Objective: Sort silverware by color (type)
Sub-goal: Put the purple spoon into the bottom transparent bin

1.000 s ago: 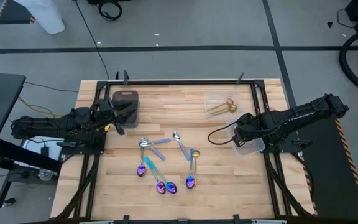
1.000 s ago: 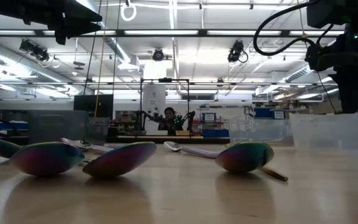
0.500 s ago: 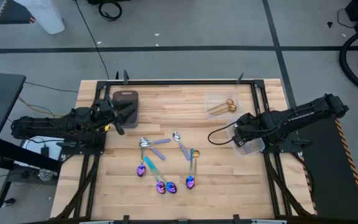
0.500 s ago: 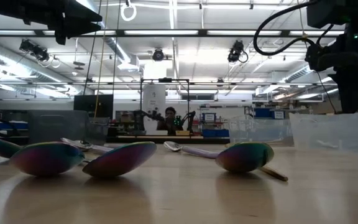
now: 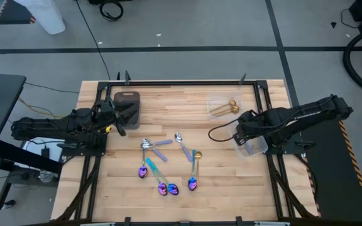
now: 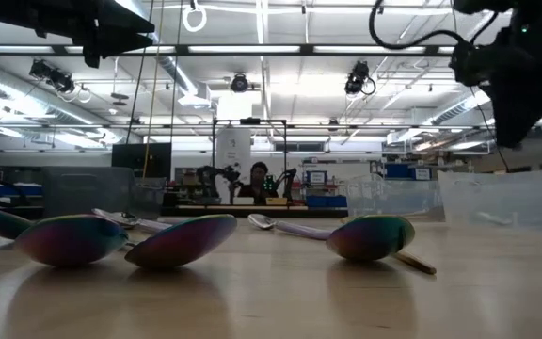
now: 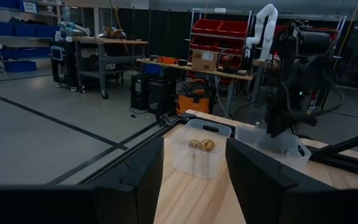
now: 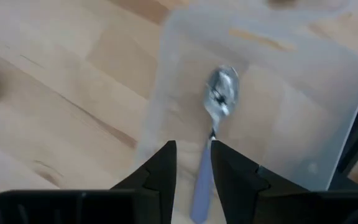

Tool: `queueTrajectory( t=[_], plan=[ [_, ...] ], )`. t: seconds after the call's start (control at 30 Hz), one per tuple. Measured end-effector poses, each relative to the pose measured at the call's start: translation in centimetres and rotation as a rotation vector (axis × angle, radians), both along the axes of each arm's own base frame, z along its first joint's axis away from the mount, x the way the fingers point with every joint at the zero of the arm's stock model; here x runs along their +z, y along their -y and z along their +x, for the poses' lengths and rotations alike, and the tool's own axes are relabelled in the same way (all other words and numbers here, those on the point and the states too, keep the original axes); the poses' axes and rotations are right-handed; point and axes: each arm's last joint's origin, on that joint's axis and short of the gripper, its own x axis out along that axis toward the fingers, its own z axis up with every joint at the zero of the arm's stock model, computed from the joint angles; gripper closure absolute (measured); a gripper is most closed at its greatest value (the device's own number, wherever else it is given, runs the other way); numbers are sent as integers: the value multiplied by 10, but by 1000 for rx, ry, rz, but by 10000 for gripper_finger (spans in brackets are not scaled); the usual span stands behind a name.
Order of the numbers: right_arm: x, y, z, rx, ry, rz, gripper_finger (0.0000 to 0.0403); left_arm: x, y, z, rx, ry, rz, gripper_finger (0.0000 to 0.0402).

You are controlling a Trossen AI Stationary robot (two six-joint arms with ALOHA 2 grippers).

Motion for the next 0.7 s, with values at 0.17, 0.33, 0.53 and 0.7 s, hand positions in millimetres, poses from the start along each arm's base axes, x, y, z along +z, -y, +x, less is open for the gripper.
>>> queueTrajectory(
  t=[0.17, 0.33, 0.53, 0.7],
  plan=[
    [5, 0, 5, -2, 62, -18, 295, -1, 1, 0, -31, 14, -41, 219],
    [9, -1, 14, 13, 167, -109, 295, 4, 8, 3, -270, 57, -148, 220],
    [18, -3, 32, 40, 364, -184, 295, 0, 10, 14, -315, -41, -243, 238],
    [43, -11, 58, 280, 656, -328, 296, -16, 17, 30, -337, -165, -313, 246]
  ],
)
